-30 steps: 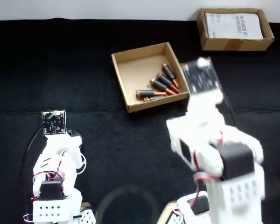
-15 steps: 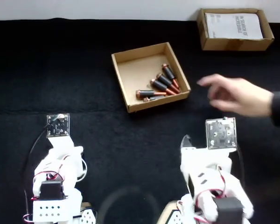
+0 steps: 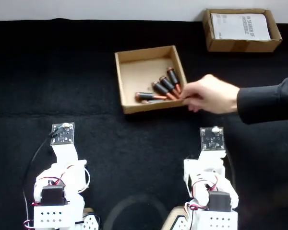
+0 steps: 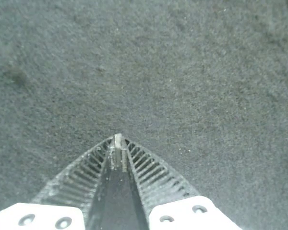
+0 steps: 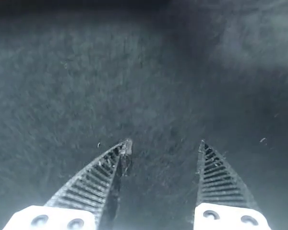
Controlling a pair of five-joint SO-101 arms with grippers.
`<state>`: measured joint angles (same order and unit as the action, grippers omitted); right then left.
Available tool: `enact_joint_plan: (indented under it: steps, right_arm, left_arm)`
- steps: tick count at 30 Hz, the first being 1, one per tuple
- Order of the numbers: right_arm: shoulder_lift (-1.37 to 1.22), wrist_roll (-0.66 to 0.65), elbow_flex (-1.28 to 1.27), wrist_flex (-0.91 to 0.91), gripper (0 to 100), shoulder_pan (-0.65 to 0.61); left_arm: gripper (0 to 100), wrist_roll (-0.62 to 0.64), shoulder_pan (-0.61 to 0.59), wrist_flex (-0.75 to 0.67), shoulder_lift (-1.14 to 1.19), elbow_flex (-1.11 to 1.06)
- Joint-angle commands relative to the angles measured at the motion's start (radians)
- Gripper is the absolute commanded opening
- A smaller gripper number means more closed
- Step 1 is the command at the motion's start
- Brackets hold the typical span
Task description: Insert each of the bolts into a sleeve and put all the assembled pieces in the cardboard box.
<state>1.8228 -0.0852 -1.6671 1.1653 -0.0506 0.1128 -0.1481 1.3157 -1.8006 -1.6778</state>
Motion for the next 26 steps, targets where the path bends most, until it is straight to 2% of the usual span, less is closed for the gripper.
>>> enact_joint_plan:
  steps: [1, 4, 11, 26]
  right_arm:
    - [0.005, -0.011, -0.071, 0.016, 19.9, 0.018]
    - [0.007, -0.009, -0.091, 0.096, 19.9, 0.041]
    - [0.007, -0.014, -0.133, 0.077, 19.9, 0.143]
    - [0.007, -0.012, -0.137, 0.077, 19.9, 0.151]
  left_arm:
    - [1, -0.003, -0.010, 0.005, -0.008, -0.018]
    - [1, -0.003, -0.010, 0.005, -0.008, -0.018]
    - [1, -0.003, -0.010, 0.005, -0.008, -0.018]
    - [1, -0.003, -0.010, 0.005, -0.008, -0.018]
